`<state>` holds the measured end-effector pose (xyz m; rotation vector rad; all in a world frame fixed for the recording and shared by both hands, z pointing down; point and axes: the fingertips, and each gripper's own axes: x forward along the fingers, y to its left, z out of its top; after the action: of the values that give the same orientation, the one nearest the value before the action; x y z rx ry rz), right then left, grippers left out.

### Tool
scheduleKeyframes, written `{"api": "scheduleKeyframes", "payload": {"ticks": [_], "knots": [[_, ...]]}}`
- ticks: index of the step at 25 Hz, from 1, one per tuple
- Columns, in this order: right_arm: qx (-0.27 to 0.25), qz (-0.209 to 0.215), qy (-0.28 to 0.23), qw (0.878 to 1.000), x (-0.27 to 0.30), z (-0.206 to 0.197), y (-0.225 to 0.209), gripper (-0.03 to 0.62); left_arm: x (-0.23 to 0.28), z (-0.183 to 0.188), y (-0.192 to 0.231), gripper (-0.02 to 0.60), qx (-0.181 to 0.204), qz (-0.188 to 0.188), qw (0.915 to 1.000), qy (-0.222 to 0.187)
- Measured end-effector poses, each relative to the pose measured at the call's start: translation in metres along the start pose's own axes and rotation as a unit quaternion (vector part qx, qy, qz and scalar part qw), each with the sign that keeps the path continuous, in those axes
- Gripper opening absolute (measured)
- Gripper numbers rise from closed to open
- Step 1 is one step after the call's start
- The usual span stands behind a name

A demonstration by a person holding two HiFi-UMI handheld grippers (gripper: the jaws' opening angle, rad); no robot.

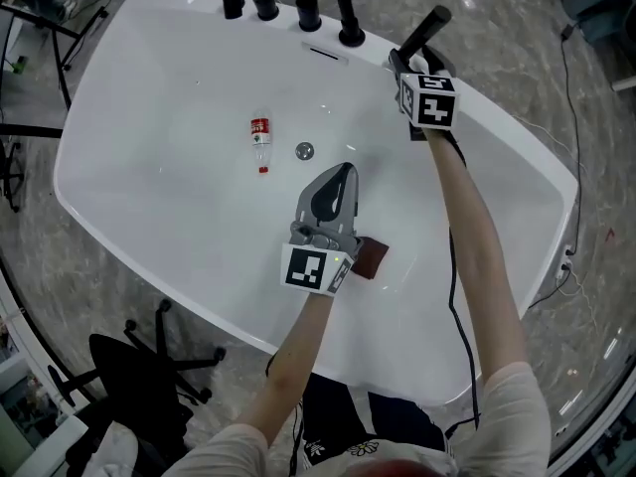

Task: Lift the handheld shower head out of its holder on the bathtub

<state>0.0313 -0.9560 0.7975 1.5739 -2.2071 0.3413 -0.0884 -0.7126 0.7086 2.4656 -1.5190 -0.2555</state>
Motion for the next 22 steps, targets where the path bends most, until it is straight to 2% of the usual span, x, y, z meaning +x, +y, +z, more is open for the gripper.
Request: {"api": "scheduleKeyframes", "payload": {"ticks": [4,6,10,14,18,22], "knots": [[-0.012,-0.008,0.007,1.000,0.005,0.002,0.001,0.256,0.006,-0.010,-0.018,0.002,0.021,-0.033,0.9991,0.016],[-0.023,0.006,0.005,1.000,0.010,0.005,0.005,0.208,0.009,-0.009,-0.019,0.002,0.023,-0.040,0.9988,0.015],[-0.056,0.022,0.016,0.998,0.017,0.006,0.013,0.172,0.012,-0.012,-0.013,0.002,0.014,-0.034,0.9992,0.015],[-0.067,0.028,0.015,0.997,0.017,0.006,0.017,0.153,0.005,-0.019,-0.011,0.002,0.007,-0.026,0.9994,0.020],[-0.051,0.009,0.012,0.999,0.014,0.009,0.015,0.150,-0.008,-0.023,-0.011,0.002,0.019,-0.031,0.9984,0.045],[-0.033,-0.002,-0.029,0.999,-0.004,0.038,0.015,0.149,-0.018,0.000,0.000,0.002,0.026,-0.018,0.9992,0.024]]}}
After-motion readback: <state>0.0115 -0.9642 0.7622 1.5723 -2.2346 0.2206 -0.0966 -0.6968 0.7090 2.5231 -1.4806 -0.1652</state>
